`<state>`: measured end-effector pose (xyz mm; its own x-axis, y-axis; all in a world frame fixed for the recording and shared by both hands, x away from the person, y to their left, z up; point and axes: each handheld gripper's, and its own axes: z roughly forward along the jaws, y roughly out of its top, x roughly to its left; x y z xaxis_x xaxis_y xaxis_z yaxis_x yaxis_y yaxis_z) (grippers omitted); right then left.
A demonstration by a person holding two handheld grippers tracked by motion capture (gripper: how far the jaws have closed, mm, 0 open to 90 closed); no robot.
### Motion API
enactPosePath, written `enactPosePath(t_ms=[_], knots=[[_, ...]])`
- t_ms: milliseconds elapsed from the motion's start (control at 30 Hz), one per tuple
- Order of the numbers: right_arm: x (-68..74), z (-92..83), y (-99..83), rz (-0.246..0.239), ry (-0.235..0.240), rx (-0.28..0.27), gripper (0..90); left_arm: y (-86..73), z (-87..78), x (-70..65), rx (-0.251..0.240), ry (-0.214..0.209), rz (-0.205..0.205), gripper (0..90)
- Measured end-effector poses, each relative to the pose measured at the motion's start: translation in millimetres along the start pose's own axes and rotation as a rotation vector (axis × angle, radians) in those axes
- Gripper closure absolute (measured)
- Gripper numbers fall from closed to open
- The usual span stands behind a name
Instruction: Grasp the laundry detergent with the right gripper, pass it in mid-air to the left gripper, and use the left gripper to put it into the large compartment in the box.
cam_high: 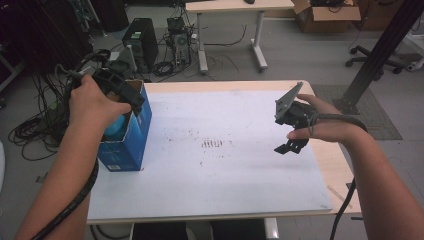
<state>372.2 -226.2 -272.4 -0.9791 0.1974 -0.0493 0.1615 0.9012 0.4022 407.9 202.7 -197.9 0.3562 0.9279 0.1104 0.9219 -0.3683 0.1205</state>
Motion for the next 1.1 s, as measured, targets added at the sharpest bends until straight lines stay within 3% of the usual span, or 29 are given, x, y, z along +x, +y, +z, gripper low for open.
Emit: enactPosePath(t_ms=[133, 267, 333, 533, 833, 867, 1100], knots=[[1.3, -2.2, -0.6, -0.006, 0.002, 0.002, 3.5, 8.5, -4.1, -19.3, -0.012, -0.038, 0.135, 0.2], [1.2, -4.2, -1.2, -0.002, 0.0, 0.01, 3.5, 15.0, -7.4, -40.5, -0.014, -0.049, 0.297, 0.2], [0.7, -5.3, -1.1, -0.001, -0.003, 0.012, 3.5, 17.2, -9.6, -50.4, -0.028, -0.075, 0.395, 0.2], [-0.5, -7.9, 0.5, -0.009, 0.004, 0.014, 3.5, 21.2, -18.8, -74.5, -0.051, -0.124, 0.593, 0.2], [-2.2, -11.0, 3.7, -0.025, 0.001, 0.033, 3.5, 26.3, -26.0, -92.7, -0.073, -0.138, 0.79, 0.2], [-2.2, -11.5, 4.0, -0.028, 0.001, 0.036, 3.5, 26.0, -26.4, -94.6, -0.076, -0.141, 0.827, 0.2], [-4.0, -13.1, 6.7, -0.041, 0.002, 0.074, 3.5, 23.4, -19.7, -106.4, -0.082, -0.161, 0.984, 0.2]])
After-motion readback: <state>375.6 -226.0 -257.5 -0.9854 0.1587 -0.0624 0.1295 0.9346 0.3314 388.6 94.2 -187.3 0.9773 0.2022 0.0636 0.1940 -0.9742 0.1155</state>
